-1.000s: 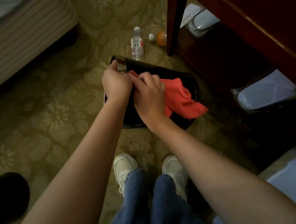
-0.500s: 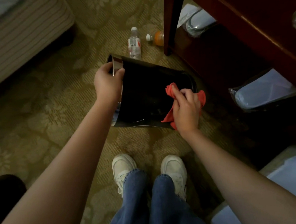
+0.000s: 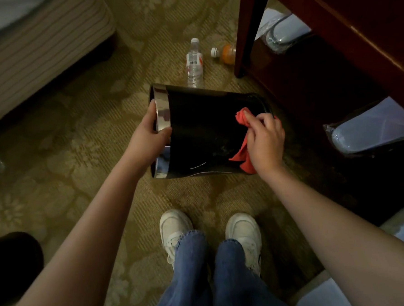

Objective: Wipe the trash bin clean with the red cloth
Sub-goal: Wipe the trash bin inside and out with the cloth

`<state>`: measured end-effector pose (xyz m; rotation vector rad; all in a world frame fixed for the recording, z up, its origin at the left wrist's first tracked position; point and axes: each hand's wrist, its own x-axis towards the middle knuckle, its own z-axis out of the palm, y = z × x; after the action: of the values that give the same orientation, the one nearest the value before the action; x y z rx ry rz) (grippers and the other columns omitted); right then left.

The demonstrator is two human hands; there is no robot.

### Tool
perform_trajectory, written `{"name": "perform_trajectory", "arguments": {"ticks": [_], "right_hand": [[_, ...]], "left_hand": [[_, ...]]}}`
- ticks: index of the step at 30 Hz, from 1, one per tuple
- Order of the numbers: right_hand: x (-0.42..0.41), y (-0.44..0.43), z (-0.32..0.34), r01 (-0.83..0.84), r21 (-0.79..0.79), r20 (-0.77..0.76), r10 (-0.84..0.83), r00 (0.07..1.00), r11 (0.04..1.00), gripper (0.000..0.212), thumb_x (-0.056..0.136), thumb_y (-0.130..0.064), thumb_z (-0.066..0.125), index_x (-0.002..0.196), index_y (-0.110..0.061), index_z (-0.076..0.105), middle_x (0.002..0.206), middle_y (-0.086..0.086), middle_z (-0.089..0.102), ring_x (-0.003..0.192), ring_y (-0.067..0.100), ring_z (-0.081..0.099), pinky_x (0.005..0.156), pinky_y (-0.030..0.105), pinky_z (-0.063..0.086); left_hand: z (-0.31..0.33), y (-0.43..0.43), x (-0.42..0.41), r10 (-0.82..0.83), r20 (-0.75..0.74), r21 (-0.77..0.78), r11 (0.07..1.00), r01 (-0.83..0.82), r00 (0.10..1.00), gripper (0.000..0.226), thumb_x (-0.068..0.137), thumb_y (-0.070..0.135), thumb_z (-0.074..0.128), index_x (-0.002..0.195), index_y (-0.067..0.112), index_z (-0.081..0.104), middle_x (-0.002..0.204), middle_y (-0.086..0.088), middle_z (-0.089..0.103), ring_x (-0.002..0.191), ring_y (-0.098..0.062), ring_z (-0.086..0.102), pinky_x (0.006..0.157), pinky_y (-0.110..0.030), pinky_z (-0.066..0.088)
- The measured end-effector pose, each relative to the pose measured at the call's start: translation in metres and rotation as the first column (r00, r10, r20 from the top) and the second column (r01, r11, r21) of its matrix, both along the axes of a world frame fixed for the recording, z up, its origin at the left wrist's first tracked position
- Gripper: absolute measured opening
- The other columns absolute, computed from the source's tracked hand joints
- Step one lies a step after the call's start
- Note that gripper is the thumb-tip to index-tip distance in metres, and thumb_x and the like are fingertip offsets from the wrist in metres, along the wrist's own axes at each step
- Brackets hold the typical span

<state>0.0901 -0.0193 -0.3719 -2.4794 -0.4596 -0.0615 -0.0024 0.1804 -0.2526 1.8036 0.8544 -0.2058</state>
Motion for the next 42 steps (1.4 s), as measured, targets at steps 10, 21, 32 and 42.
{"name": "perform_trajectory", "arguments": {"ticks": [10, 21, 32, 42], "right_hand": [[0.01, -0.016, 0.003, 0.058, 0.094, -0.141, -0.045, 0.989, 0.994, 0.037, 0.094, -0.012, 0.049, 0.13, -0.017, 0.056, 0.107, 0.007, 0.055, 0.102, 0.026, 0.048, 0.09, 0.037, 0.043], [0.003, -0.016, 0.032, 0.013, 0.231, -0.26, 0.049, 0.964, 0.973, 0.028, 0.096, -0.017, 0.049, 0.121, -0.015, 0.06, 0.105, -0.001, 0.056, 0.1, 0.014, 0.053, 0.083, 0.02, 0.039], [0.028, -0.008, 0.074, 0.012, 0.071, -0.054, -0.008, 0.999, 0.997, 0.025, 0.098, -0.025, 0.043, 0.114, -0.013, 0.056, 0.106, 0.009, 0.062, 0.093, 0.033, 0.061, 0.07, 0.039, 0.044], [0.045, -0.01, 0.101, 0.172, 0.035, -0.215, -0.161, 0.963, 0.984, 0.033, 0.091, -0.028, 0.051, 0.114, -0.007, 0.04, 0.106, 0.014, 0.06, 0.092, 0.034, 0.06, 0.064, 0.031, 0.035]], "left_hand": [[0.003, -0.014, 0.018, -0.095, 0.083, 0.0, 0.995, 0.096, 0.992, 0.064, 0.095, 0.005, 0.047, 0.147, 0.034, 0.024, 0.122, 0.013, 0.056, 0.112, -0.014, 0.058, 0.097, -0.038, 0.049], [0.007, -0.042, 0.019, 0.018, 0.044, 0.086, 0.996, -0.022, 0.999, 0.057, 0.094, 0.004, 0.048, 0.144, 0.027, 0.034, 0.118, 0.008, 0.058, 0.094, 0.001, 0.057, 0.073, -0.012, 0.042], [0.007, -0.031, 0.019, 0.085, -0.062, 0.039, 0.996, -0.083, 0.994, 0.06, 0.096, 0.005, 0.045, 0.149, 0.02, 0.023, 0.14, -0.003, 0.049, 0.123, -0.015, 0.049, 0.091, -0.021, 0.038], [0.005, -0.038, 0.029, 0.078, -0.064, 0.018, 0.997, -0.077, 0.995, 0.059, 0.095, 0.005, 0.046, 0.148, 0.02, 0.025, 0.131, -0.012, 0.055, 0.096, -0.018, 0.062, 0.052, -0.011, 0.05]]}}
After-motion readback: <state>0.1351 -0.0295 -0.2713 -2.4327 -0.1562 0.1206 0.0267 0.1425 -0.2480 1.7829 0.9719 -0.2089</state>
